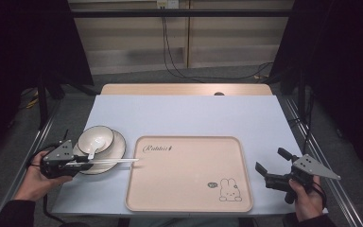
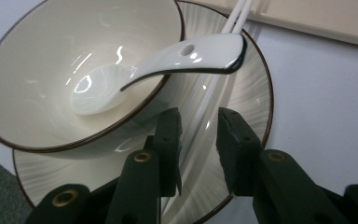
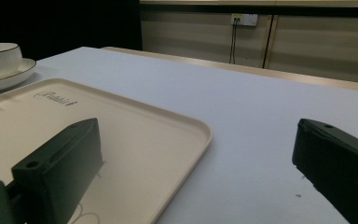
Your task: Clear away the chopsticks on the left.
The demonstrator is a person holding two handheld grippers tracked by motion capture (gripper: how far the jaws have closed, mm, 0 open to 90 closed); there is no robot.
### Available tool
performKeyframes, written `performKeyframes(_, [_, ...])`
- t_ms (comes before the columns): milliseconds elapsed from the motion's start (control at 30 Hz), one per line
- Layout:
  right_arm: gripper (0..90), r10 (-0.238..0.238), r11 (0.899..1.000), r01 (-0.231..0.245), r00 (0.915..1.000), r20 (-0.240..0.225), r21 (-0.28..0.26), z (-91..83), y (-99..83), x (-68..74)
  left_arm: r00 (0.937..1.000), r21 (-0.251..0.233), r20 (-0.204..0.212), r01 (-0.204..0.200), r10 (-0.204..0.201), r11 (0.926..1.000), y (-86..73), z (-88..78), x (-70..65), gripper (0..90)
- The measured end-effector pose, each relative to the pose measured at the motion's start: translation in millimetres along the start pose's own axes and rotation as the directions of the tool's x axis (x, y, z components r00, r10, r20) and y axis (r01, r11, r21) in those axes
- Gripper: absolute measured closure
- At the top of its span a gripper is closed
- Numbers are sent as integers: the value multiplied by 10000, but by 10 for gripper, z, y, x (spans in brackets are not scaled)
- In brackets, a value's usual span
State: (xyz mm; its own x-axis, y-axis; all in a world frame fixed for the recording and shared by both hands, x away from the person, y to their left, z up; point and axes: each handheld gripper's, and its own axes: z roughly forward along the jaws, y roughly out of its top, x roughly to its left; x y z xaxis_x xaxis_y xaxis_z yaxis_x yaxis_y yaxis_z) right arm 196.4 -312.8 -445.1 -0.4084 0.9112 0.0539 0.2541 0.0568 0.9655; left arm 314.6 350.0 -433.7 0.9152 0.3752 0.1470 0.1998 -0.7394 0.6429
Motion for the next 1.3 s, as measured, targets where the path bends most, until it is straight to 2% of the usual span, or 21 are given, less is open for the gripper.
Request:
performKeyframes(233, [11, -11, 10000, 11, 10000, 34, -57, -3, 2, -2, 9993, 240, 325, -212, 204, 9995, 20, 59, -8, 743])
performKeyframes(267, [11, 50, 10000, -50, 10000, 32, -39, -3, 2, 1, 9976, 421, 590, -381, 356, 9984, 26, 78, -12, 777])
performKeyframes(400, [11, 50, 10000, -50, 10000, 0, -5, -2, 0, -4, 9965, 447, 769, -369, 334, 9983, 31, 99, -22, 779])
performKeyframes(433, [11, 58, 10000, -58, 10000, -4, -13, -1, -1, -4, 9970, 412, 692, -367, 337, 9985, 30, 110, -26, 780])
performKeyframes(500, [11, 84, 10000, -84, 10000, -17, -1, -2, 0, -1, 9953, 494, 904, -384, 338, 9980, 35, 114, -15, 787])
performKeyframes(533, [11, 92, 10000, -92, 10000, -28, 5, -4, 0, 1, 9962, 452, 788, -406, 370, 9982, 34, 125, -16, 793])
performKeyframes(600, [11, 55, 10000, -56, 10000, -11, -13, -1, -1, -4, 9923, 678, 1180, -469, 387, 9966, 56, 121, -1, 821])
performKeyframes(700, [11, 51, 10000, -51, 10000, -15, -16, -1, -1, -4, 9907, 666, 1290, -527, 437, 9964, 63, 132, 4, 839])
performKeyframes(900, [10, 70, 10000, -70, 10000, -14, -4, -1, 0, -2, 9883, 595, 1514, -272, 179, 9979, 53, 126, 15, 844])
performKeyframes(1000, [11, 57, 10000, -57, 10000, -16, -10, 0, 0, -3, 9893, 453, 1442, 174, -238, 9988, 41, 102, 11, 845])
performKeyframes(1100, [11, 77, 10000, -77, 10000, -43, -3, 1, 1, 0, 9880, 271, 1493, 359, -396, 9990, 39, 77, 14, 846])
performKeyframes(1167, [10, 93, 10000, -93, 9999, -60, 12, 1, 2, 0, 9884, 231, 1425, 506, -534, 9985, 45, 50, 11, 845])
performKeyframes(1200, [10, 89, 10000, -89, 9999, -47, 1, 2, 1, -2, 9872, 21, 1417, 742, -738, 9972, 48, 30, -4, 845])
performKeyframes(1233, [10, 89, 10000, -89, 9999, -47, 1, 2, 1, -2, 9872, 21, 1417, 742, -738, 9972, 48, 30, -4, 846])
performKeyframes(1267, [10, 114, 9999, -115, 9999, -18, -25, 4, -1, -1, 9855, -163, 1406, 987, -954, 9950, 56, 0, -16, 846])
performKeyframes(1300, [10, 114, 9999, -115, 9999, -18, -25, 4, -1, -1, 9855, -163, 1406, 987, -954, 9950, 56, 0, -16, 846])
